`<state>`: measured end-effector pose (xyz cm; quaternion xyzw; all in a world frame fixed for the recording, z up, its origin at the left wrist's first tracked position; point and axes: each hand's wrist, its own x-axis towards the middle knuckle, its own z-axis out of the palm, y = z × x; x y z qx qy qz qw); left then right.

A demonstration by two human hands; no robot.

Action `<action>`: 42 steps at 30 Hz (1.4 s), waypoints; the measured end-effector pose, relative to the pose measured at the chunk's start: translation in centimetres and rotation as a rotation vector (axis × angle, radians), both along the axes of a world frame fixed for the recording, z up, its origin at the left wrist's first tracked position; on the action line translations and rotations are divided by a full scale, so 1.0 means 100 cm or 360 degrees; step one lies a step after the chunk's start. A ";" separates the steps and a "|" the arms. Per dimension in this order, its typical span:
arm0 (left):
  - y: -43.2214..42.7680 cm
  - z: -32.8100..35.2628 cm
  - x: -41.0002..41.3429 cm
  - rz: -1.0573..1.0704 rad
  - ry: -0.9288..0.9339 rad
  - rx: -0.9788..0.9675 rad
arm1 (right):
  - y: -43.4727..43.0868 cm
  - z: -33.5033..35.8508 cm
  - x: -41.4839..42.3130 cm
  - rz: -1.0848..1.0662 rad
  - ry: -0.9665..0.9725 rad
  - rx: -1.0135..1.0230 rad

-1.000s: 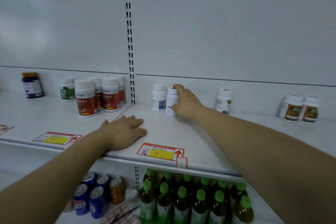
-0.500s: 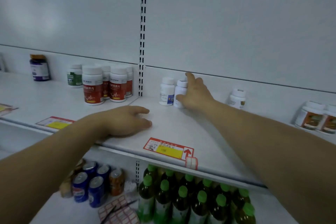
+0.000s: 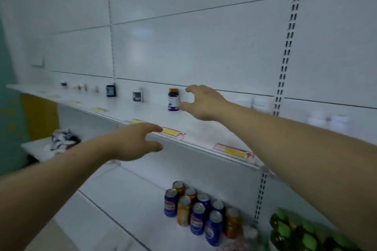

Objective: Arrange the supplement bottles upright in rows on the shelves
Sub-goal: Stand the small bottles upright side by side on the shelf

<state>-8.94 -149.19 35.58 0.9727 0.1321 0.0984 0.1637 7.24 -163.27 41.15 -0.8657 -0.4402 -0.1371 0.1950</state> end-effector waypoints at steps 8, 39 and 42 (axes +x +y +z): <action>0.175 -0.068 -0.129 0.0385 0.0305 -0.0119 | 0.231 -0.060 -0.128 0.0544 0.0193 -0.0138; 0.776 -0.209 -0.075 0.0681 0.0400 -0.0417 | 0.860 -0.243 -0.050 0.0411 0.0536 -0.0597; 0.848 -0.226 -0.082 0.0630 0.0440 -0.0493 | 0.915 -0.261 -0.055 0.0310 0.0655 -0.0604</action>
